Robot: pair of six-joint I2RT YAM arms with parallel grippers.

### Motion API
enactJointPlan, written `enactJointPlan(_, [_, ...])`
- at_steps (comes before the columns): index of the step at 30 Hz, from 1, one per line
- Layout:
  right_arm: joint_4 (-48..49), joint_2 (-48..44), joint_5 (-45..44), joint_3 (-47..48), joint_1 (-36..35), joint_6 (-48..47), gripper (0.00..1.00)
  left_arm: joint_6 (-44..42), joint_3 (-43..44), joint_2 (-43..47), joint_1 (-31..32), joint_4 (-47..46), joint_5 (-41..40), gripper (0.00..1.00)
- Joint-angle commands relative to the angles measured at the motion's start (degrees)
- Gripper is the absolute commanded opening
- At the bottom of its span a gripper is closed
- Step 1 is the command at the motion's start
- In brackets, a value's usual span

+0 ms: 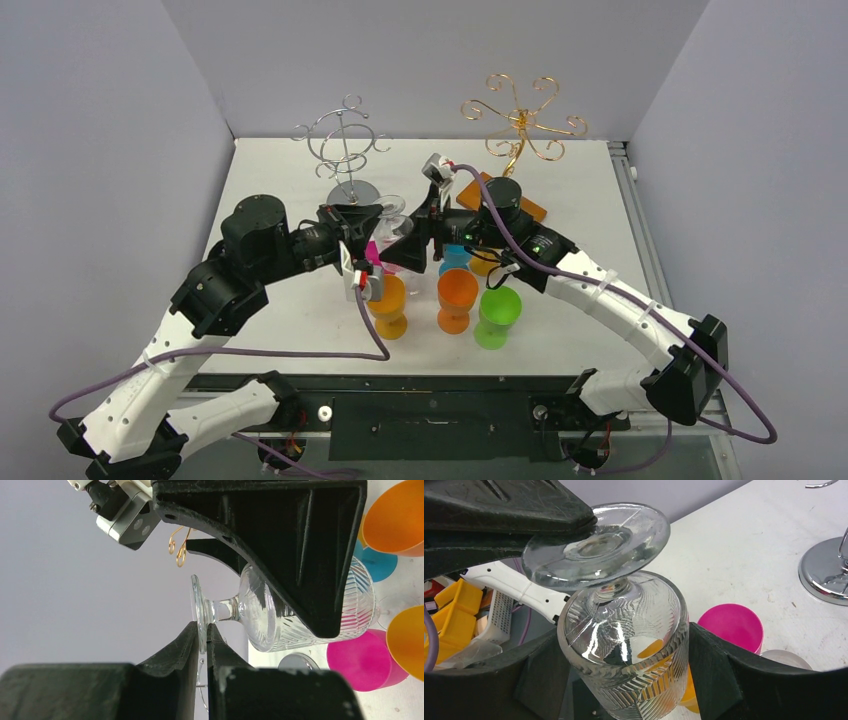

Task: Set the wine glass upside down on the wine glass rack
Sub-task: Turn the wine glass upside down at the wine rack.

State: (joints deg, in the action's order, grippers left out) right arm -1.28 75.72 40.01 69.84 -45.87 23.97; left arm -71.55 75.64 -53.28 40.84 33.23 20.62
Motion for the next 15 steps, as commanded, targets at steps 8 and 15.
enactJointPlan(8, [5.1,-1.1,2.5,-3.1,-0.8,-2.4,0.79,-0.7,3.8,0.0,0.4,-7.0,-0.7,0.00])
enactJointPlan(15, [6.6,-3.1,0.9,-5.2,0.0,-2.5,0.76,-1.0,4.1,-0.1,0.4,-6.2,-0.7,0.00])
